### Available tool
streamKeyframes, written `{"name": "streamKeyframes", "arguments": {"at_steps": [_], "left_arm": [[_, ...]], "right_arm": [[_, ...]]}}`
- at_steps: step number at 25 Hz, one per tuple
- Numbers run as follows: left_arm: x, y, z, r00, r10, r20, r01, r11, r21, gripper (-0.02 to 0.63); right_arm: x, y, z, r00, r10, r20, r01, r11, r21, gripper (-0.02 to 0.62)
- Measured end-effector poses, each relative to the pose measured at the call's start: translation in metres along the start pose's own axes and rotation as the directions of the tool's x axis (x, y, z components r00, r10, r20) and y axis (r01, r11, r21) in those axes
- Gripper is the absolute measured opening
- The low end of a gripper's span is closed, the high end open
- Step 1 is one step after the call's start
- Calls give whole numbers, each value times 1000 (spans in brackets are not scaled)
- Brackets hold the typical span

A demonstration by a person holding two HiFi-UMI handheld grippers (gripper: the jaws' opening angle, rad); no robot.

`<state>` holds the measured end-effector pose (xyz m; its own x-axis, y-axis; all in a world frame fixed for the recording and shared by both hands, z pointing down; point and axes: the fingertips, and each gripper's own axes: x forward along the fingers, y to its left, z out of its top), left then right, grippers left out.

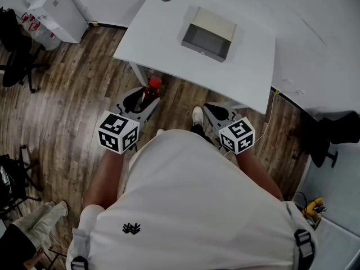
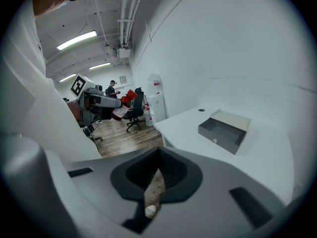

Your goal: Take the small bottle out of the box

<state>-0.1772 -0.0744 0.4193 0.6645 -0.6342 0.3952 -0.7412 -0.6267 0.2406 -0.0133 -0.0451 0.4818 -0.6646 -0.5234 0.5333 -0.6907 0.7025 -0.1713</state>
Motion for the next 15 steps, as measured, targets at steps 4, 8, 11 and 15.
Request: {"name": "streamKeyframes", "arguments": {"at_steps": [4,8,11,15], "left_arm": [[-1,1,0,1000,1,2,-1,1000,-1,207],[-1,3,0,1000,3,3,-3,1000,-3,207],[-1,4,1,1000,4,3,-4,1000,-5,207],[-3,3,1,1000,5,4,-5,1000,-5,207]], "right_arm": [[1,1,3,1000,2,5,-2,1000,-4,6],[3,1,6,1000,5,10,-5,1000,-6,6],[3,2,8,1000,6,12,-6,1000,-6,6],[3,4,7,1000,9,12,-9,1000,-10,6]]}}
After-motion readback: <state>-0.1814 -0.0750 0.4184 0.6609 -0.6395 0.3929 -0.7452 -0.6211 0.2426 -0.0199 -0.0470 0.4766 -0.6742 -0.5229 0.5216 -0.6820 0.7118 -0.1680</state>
